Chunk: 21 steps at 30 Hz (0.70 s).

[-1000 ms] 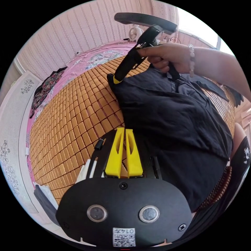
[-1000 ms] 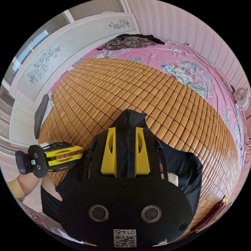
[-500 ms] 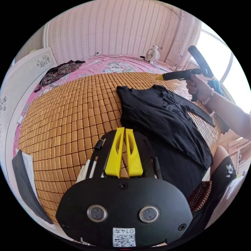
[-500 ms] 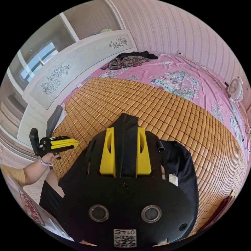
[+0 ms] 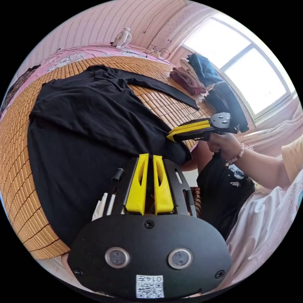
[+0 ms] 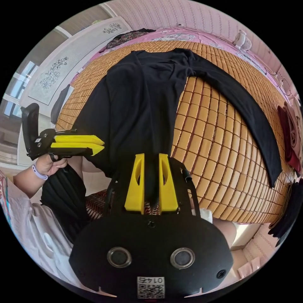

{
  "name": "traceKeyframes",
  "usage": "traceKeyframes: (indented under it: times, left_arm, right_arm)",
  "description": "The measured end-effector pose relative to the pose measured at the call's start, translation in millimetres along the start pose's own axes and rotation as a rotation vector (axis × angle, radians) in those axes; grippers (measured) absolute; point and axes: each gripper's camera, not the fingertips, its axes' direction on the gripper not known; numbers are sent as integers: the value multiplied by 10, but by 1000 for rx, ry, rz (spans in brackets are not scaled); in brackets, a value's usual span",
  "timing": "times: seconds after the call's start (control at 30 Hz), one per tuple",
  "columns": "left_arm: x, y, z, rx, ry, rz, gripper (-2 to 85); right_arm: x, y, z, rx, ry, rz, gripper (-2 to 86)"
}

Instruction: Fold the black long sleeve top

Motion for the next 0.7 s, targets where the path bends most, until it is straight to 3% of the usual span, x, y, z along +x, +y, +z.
traceKeyframes:
  times: [0.3,0.43,0.6,0.7]
  left_arm:
    - [213,-148,310,-167,-96,61,43]
    - [207,-50,259,-95,-107,67,37]
    - [138,-52,102,-102,-96,39,44]
    - [91,-89,-41,-68,-150,47,44]
  right_arm:
    - [279,91,-203,44,4,57,4]
    - [526,165,-476,130,-41,119,39]
    - [1587,516,-1223,485,81,477,89]
    - [2138,644,-1438,541,234,649,119]
